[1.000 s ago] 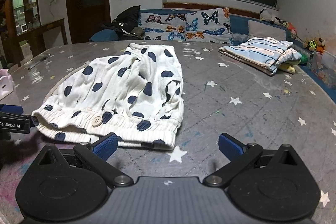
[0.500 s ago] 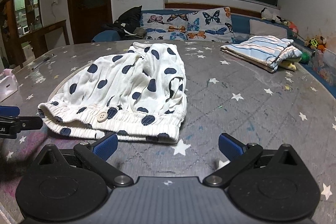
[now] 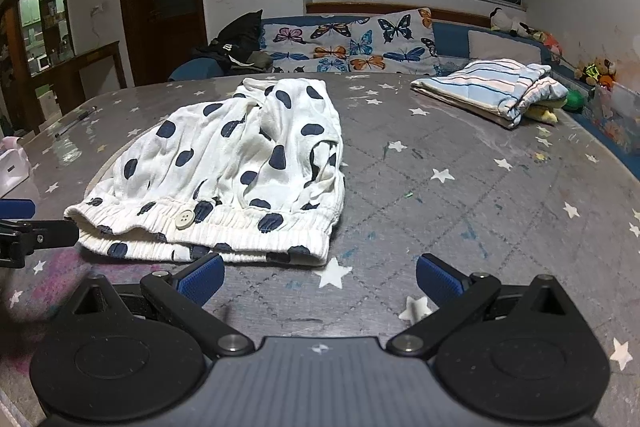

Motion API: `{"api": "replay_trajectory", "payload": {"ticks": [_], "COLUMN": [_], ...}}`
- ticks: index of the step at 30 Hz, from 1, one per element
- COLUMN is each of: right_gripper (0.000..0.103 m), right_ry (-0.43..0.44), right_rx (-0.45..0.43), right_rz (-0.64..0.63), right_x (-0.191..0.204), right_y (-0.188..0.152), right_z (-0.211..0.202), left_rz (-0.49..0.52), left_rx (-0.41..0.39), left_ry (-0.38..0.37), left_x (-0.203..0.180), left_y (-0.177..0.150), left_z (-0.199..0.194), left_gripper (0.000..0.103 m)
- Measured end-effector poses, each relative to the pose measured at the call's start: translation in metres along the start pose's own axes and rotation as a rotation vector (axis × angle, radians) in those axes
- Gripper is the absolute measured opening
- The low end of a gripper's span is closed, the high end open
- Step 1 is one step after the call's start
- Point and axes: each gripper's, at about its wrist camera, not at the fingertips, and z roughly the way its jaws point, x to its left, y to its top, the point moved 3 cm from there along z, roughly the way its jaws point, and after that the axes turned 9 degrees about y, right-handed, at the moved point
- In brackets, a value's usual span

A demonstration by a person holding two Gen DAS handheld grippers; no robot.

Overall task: Fold clothes
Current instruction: 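Move both grippers toward the waistband of the polka-dot trousers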

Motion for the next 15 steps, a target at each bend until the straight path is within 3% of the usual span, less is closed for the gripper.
{"api": "replay_trajectory", "payload": {"ticks": [6, 15], "right_gripper": [0.103, 0.102], "right_ry": [0.005, 0.006], "right_rx": [0.003, 0.008], "right_rz": [0.001, 0.009], "right_x": [0.0, -0.006], "right_y": [0.0, 0.004], "right_z": [0.003, 0.01], "left_rz": [0.016, 0.053], "left_rx": [0.003, 0.009], "left_ry": [-0.004, -0.026], "left_x": [-0.004, -0.012], "left_y": [0.004, 0.009], "left_z": [0.002, 0.009], "left_gripper": [0.097, 0.078]}}
